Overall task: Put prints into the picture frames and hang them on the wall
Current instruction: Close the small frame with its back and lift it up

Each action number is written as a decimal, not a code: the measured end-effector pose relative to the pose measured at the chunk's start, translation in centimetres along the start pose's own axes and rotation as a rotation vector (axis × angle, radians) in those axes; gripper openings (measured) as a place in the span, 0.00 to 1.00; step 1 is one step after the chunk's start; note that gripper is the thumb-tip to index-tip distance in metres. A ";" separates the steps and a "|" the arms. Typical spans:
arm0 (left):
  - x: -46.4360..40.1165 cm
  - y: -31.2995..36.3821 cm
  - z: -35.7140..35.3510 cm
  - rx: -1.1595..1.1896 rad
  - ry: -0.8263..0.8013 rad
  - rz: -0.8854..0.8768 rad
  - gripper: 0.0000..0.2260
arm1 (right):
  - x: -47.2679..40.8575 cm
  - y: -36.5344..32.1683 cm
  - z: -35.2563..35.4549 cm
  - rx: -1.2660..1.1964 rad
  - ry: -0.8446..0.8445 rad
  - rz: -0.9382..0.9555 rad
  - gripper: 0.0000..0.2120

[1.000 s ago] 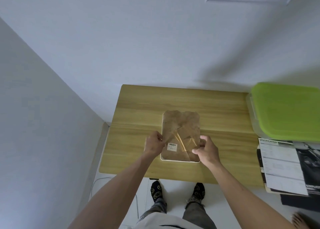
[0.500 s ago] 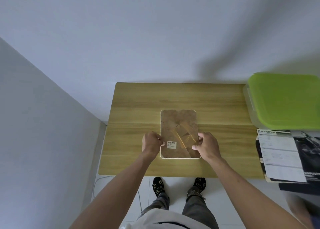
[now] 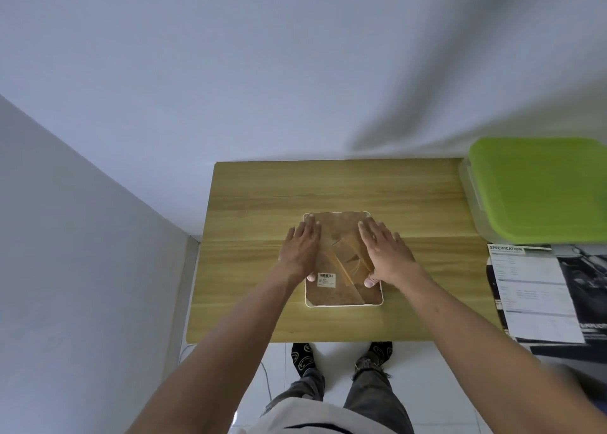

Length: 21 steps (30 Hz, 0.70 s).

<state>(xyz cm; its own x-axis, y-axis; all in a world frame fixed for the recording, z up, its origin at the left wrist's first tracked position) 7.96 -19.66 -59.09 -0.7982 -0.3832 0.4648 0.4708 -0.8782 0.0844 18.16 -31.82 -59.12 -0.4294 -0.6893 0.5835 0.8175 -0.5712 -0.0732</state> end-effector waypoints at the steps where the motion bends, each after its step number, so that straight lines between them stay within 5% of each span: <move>1: -0.7 0.0 -0.3 -0.022 -0.049 -0.025 0.62 | -0.7 -0.3 0.0 0.042 -0.038 0.026 0.68; 5: -2.1 -0.3 -1.1 -0.089 -0.179 -0.087 0.65 | -2.6 -1.0 -0.5 0.090 -0.148 0.090 0.72; 14: -2.9 0.1 0.3 -0.132 -0.180 -0.133 0.60 | -3.2 -0.3 -0.7 -0.004 -0.173 0.146 0.73; 19: -3.5 2.5 1.8 -0.198 -0.156 -0.112 0.42 | -3.1 -0.7 -0.5 0.059 -0.168 0.103 0.72; 21: -3.7 2.8 1.3 -0.213 -0.197 -0.095 0.44 | -3.0 -0.8 -0.6 0.055 -0.176 0.083 0.71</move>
<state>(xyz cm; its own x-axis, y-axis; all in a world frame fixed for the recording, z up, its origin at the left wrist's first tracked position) 12.71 -20.35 -59.47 -0.7370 -0.2519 0.6272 0.2916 -0.9556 -0.0411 18.58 -29.58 -61.33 -0.2901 -0.6416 0.7101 0.8692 -0.4871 -0.0851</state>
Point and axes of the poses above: each hand's wrist, its own x-axis away from the middle knuckle, its own z-axis out of the back of the hand, y = z × x, the point moved 9 cm from there along -x, towards the middle knuckle, and after that the axes turned 5 degrees about -x, right-handed, at the moved point
